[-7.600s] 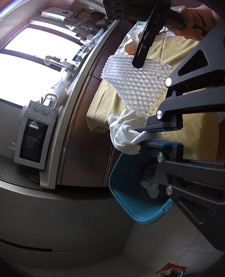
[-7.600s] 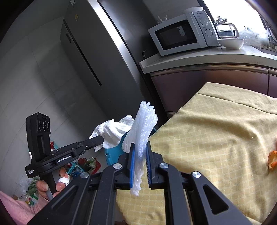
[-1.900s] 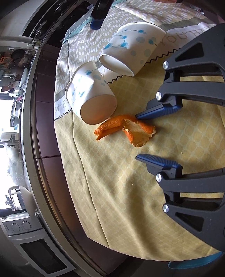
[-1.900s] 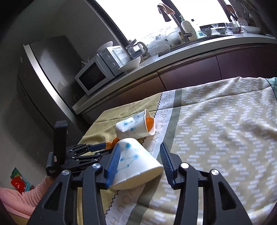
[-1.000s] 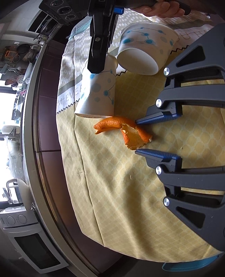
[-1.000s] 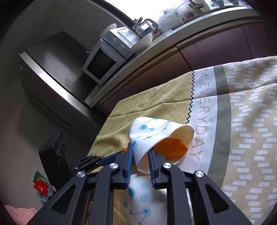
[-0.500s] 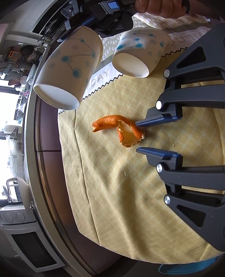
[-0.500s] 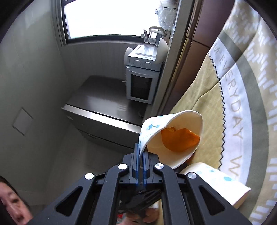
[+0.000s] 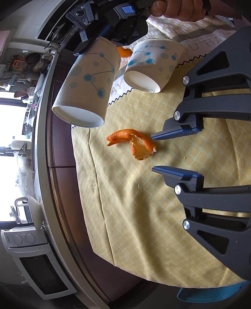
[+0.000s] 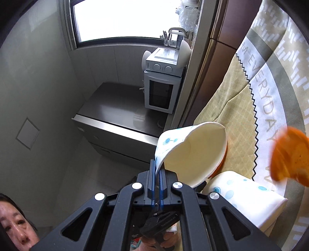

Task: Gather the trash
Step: 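Lift the paper cup with the right tool while the left tool closes on the orange peel, then carry the orange peel with the left tool while the right tool carries the cup to the teal bin, then open the left tool over the teal bin while the right tool opens too, then move both open tools back over the second paper cup and orange peel, then grasp the second blue-dotted cup rim with the left tool while the right tool grasps the orange peel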

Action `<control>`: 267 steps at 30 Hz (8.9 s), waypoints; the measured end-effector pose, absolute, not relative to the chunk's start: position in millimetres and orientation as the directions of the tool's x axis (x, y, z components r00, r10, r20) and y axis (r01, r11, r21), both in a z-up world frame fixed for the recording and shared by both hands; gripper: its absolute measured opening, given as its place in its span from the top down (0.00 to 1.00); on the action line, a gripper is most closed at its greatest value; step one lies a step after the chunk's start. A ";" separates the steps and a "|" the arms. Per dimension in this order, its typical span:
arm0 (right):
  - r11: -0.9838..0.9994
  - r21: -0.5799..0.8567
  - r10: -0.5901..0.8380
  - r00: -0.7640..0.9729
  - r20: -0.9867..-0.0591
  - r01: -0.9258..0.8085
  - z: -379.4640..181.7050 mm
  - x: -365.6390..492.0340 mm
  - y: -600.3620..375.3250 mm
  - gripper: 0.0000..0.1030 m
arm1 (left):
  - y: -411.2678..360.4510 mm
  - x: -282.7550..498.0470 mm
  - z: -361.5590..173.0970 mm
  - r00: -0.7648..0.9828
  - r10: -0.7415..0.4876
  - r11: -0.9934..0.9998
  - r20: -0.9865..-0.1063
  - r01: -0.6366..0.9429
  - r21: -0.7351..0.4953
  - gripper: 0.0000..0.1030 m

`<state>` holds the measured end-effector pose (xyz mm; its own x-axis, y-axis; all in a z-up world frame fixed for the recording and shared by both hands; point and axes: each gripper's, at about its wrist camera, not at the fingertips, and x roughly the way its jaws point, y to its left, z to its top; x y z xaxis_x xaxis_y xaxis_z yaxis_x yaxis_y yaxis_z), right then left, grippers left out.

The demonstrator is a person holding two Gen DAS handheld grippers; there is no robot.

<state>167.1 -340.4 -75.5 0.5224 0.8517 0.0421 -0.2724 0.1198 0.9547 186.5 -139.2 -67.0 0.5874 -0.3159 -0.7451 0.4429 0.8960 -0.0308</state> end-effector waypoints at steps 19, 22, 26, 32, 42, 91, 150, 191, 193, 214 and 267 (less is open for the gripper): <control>0.510 0.793 0.757 0.613 -0.228 -0.334 -29.1 134.6 -324.3 0.97 | -163.0 212.5 -75.8 0.556 -0.334 0.877 -0.761 0.479 -0.035 0.88; 0.532 0.776 0.748 0.618 -0.243 -0.338 -25.8 132.2 -319.3 0.97 | -159.1 199.7 -67.3 0.571 -0.351 0.874 -0.742 0.484 -0.040 0.90; 0.549 0.759 0.744 0.619 -0.253 -0.349 -21.9 128.3 -312.2 0.97 | -147.8 182.6 -55.7 0.594 -0.364 0.875 -0.717 0.482 -0.045 0.91; 0.557 0.745 0.749 0.609 -0.261 -0.366 -17.4 123.6 -298.1 0.97 | -122.4 152.8 -35.2 0.634 -0.372 0.882 -0.678 0.468 -0.046 0.92; 0.542 0.738 0.778 0.573 -0.259 -0.402 -14.3 119.8 -273.5 0.97 | -74.7 113.8 -42.4 0.592 -0.377 0.865 -0.712 0.500 -0.043 0.67; 0.462 0.691 0.886 0.332 -0.325 -0.556 -4.8 149.9 -121.8 0.97 | 116.6 59.7 -10.7 0.765 -0.223 0.975 -0.604 0.177 -0.135 0.90; 0.526 0.611 0.765 0.016 -0.643 -0.592 -56.0 210.5 95.9 0.97 | 257.8 101.9 -101.3 0.647 -0.003 0.968 -0.762 -0.189 -0.164 0.90; 0.530 0.613 0.831 0.218 -0.511 -0.586 -6.5 163.8 -25.6 0.57 | 185.5 71.6 -37.7 0.757 -0.095 0.982 -0.646 -0.036 -0.186 0.55; 0.545 0.600 0.827 0.258 -0.500 -0.586 -0.4 155.3 -43.6 0.54 | 170.7 69.6 -33.3 0.758 -0.112 0.985 -0.642 -0.002 -0.173 0.54; 0.825 0.528 0.488 0.721 -0.492 -0.199 -18.4 58.1 -283.9 0.52 | -56.2 59.7 -47.1 0.556 -0.502 0.828 -0.663 0.530 -0.183 0.47; 0.857 0.512 0.386 0.740 -0.550 -0.067 -54.2 72.4 -346.2 0.97 | -133.9 115.8 -51.2 0.533 -0.488 0.844 -0.691 0.491 -0.217 0.96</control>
<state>72.4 -346.2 -54.2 0.7402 0.3862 -0.5504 -0.0666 0.8567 0.5115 115.8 -133.9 -51.2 0.5331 -0.4875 -0.6915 0.4909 0.8439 -0.2165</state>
